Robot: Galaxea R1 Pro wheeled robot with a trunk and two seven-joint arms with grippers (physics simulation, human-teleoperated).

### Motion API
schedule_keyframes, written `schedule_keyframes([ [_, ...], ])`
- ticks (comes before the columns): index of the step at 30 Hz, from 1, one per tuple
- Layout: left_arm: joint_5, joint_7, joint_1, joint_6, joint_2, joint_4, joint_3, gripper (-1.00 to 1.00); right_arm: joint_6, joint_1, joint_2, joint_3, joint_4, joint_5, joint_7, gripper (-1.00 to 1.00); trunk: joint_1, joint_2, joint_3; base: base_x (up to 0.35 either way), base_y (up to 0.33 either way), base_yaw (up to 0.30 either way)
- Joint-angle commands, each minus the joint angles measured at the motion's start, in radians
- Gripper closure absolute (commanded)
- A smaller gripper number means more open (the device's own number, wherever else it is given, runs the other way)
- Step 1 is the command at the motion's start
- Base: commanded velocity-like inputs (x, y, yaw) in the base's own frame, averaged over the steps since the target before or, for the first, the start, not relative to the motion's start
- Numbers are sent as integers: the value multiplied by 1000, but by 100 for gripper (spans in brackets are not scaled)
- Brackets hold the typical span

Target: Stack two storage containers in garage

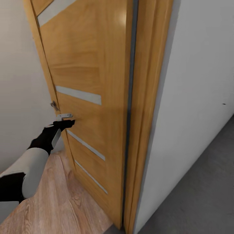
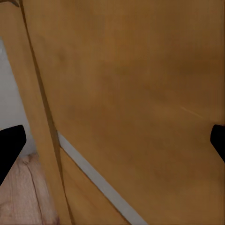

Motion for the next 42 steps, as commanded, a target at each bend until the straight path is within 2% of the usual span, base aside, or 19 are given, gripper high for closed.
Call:
schedule_keyframes([
  [1, 14, -12, 0, 7, -19, -2, 2, -100, -1, 0, 0, 0, 0, 1, 0, -100, 0, 0, -1, 191, 139, -21],
  [25, 14, -12, 1, 0, -19, -2, 2, -100, -1, 0, -1, 1, -1, 1, 0, -100, 0, 0, 1, 25, 22, -43],
  [42, 14, -9, 0, 2, -19, -2, 2, -100, -1, 0, 0, 0, -1, 1, -3, -100, 0, 0, 1, -269, 0, -3],
])
